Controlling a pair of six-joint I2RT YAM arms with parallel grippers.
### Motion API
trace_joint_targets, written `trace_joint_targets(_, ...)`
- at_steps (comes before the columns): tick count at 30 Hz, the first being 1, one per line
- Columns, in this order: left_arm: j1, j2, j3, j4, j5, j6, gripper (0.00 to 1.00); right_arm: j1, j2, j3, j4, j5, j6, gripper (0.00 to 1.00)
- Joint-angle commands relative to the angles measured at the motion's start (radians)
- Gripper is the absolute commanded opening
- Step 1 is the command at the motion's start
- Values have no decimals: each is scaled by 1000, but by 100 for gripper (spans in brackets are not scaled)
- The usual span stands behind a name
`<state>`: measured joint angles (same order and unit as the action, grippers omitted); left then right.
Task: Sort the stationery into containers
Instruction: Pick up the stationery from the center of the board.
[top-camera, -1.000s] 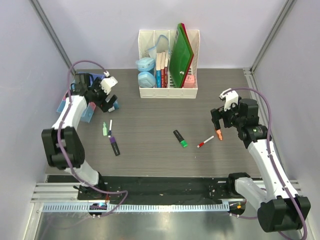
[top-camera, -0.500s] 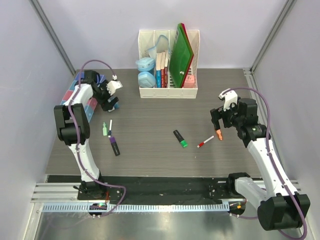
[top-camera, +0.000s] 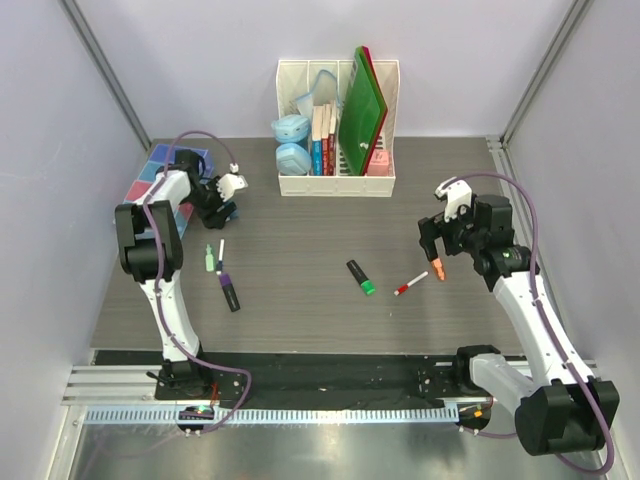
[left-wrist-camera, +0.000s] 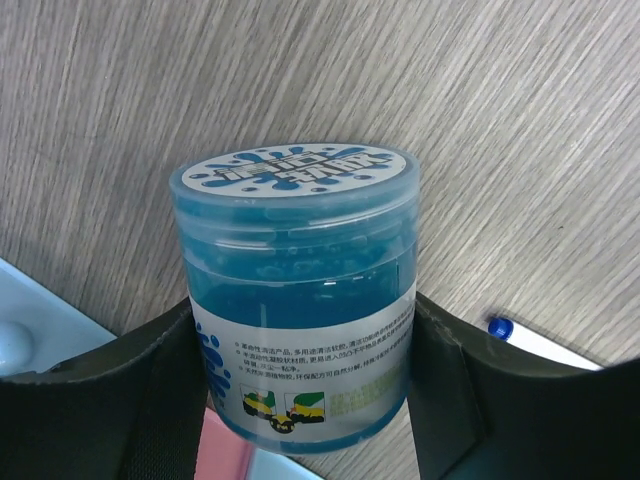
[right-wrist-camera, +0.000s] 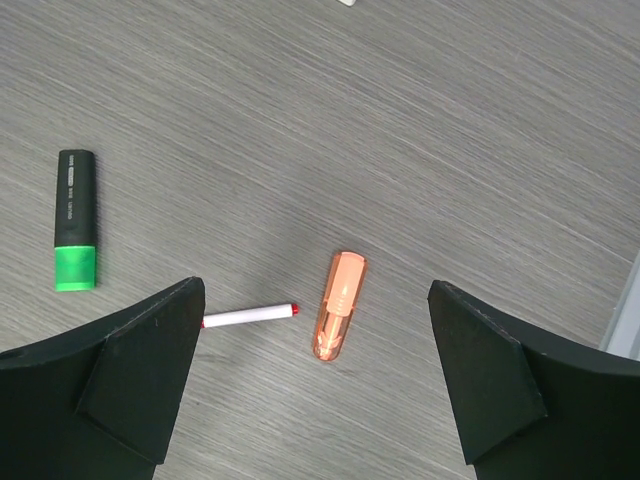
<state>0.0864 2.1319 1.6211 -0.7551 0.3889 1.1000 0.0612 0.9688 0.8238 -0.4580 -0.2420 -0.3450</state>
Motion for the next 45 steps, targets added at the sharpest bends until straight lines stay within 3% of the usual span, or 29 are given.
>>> trace_joint_targets(1, -4, 19, 16, -41, 10, 6, 40, -3, 16, 44, 4, -51, -3, 100)
trace_joint_targets(7, -22, 2, -32, -20, 50, -23, 31, -3, 53, 96, -28, -184, -20, 100)
trace_joint_targets(12, -63, -67, -124, 51, 99, -68, 9, -3, 91, 147, -34, -426, -29, 100)
trace_joint_targets(19, -137, -231, -208, 131, 198, -187, 0, -3, 214, 256, 82, -696, 152, 100)
trace_joint_targets(31, -258, -617, -355, 232, 308, -356, 0, 44, 481, 314, 481, -895, 641, 99)
trace_joint_targets(37, -391, -765, -483, 264, 289, -381, 0, 156, 541, 360, 483, -916, 656, 99)
trace_joint_targets(45, -546, -811, -504, 266, 196, -411, 0, 241, 571, 359, 432, -867, 610, 99)
